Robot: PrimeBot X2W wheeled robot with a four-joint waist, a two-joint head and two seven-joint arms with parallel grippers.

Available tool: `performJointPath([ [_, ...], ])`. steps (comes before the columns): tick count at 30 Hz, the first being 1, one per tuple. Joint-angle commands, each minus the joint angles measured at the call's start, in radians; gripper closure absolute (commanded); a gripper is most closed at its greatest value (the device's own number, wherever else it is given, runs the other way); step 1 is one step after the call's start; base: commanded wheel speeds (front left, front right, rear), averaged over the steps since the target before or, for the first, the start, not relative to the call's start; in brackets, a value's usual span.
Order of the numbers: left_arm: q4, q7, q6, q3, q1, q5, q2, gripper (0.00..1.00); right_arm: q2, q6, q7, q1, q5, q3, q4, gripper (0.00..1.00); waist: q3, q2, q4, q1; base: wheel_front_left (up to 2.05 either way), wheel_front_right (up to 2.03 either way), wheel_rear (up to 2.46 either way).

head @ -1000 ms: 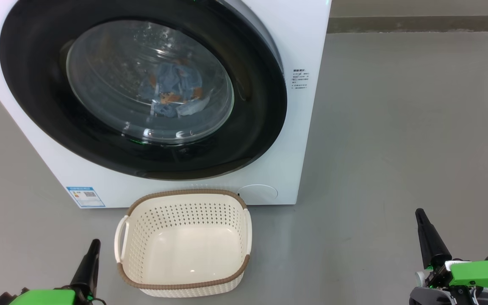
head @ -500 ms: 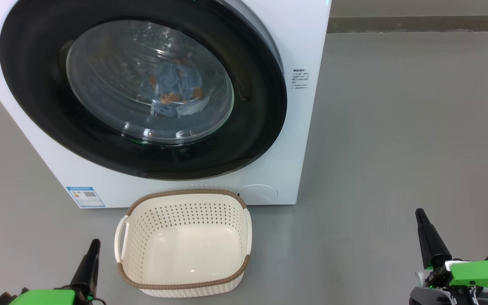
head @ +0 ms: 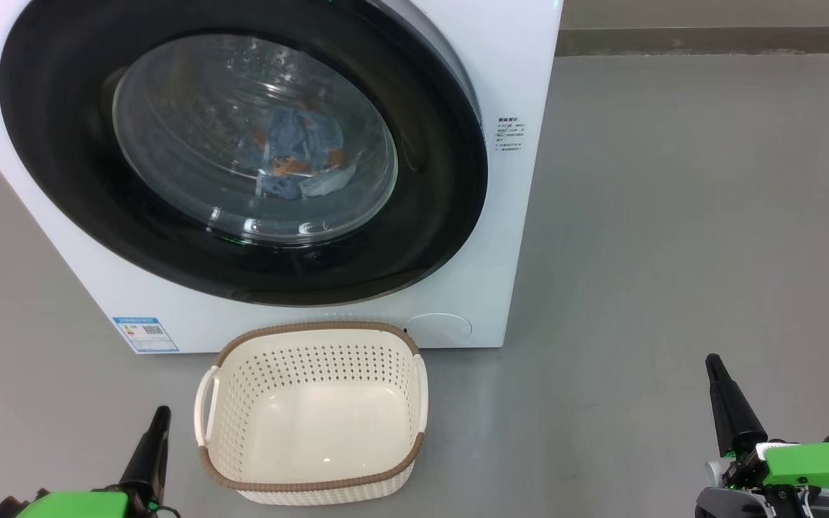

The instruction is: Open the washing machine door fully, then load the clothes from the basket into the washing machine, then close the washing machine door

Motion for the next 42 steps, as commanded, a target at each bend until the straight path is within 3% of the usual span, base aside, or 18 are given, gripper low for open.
performJointPath([
  [1, -0.029, 0.006, -0.003, 0.035, -0.042, -0.003, 0.013, 1.0, -0.003, 0.002, 0.008, -0.01, 0.004, 0.022, -0.031, 1.0, 0.0, 0.0, 0.0, 0.0, 0.0, 0.0, 0.0],
  [42, -0.029, 0.006, -0.003, 0.036, -0.042, -0.002, 0.013, 1.0, -0.003, 0.002, 0.008, -0.01, 0.004, 0.022, -0.031, 1.0, 0.0, 0.0, 0.0, 0.0, 0.0, 0.0, 0.0],
])
